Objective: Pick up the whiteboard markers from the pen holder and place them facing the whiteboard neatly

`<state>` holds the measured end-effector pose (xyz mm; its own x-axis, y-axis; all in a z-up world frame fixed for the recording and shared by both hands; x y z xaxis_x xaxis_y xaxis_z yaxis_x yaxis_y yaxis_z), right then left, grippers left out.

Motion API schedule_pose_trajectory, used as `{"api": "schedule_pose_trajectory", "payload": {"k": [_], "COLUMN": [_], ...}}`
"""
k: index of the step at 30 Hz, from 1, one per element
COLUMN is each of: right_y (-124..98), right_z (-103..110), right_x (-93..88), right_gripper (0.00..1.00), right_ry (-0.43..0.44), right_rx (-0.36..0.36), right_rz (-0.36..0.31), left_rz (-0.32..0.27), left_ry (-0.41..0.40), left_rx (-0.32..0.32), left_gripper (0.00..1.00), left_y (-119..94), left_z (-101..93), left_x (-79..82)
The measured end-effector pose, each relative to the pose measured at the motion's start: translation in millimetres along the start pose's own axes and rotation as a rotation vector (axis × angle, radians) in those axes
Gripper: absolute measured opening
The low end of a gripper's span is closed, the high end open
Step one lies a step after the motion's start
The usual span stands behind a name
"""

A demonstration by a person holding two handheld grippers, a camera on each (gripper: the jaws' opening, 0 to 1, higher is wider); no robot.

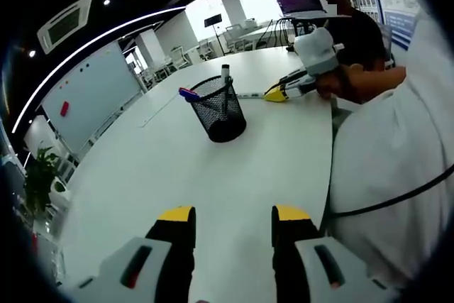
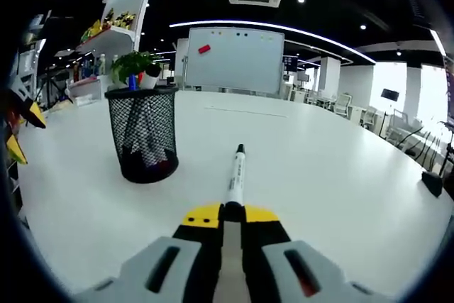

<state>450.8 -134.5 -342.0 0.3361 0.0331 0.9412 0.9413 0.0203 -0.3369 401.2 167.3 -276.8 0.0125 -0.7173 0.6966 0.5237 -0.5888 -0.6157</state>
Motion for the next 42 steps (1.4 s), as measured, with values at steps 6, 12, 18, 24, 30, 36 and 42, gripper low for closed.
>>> {"api": "schedule_pose_trajectory", "payload": {"k": [6,12,18,24,30,36,42], "right_y": [0,0,0,0,-2,-6,-7], "right_z": [1,2,2,3,3,7,10], "right_x": [-0.2,0.4,0.7,1.8,10.3,16.0,21.7], "right_gripper": [0.1,0.12,0.12,0.24,0.27,0.31,0.31], "right_ry": [-0.007,-0.016,-0.024,-0.06,-0.066,-0.022,-0.021], "right_rx": [0.008,0.018,0.021,0.05,0.078,0.158,0.261], "right_rz": [-0.001,-0.002,-0.005,-0.029,-0.089,-0.091,-0.11], "left_rz": [-0.005,0.0,-0.003,-0.001,0.0,0.002,0.006], "left_ry": [-0.002,-0.006,-0.002,-0.002,-0.001,0.002,0.005], "left_rx": [0.006,0.012,0.013,0.01,0.011,0.01,0.004], "left_gripper": [0.45,0.45,0.45,0.45,0.45,0.45,0.45], "left_y": [-3,-4,-5,-4,-5,-4,-4], "left_z": [1.4,3.2,2.7,2.2,2.4,2.3,1.1], "left_x": [-0.1,-1.6,-0.5,-1.0,-0.9,-0.6,-1.8]}}
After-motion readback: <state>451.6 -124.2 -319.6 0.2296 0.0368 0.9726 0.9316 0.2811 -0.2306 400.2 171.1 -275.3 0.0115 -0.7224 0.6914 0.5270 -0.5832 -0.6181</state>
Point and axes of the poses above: the point that each gripper's makers call its tool centre point, and the gripper's own axes: y roughly forward along the fingers, z roughly to its left, x roughly out of its top, the point moved 6 cm from there along -y, roughly backward along the fingers, and after that the axes turned 5 degrees about y, right-handed, at the moved point
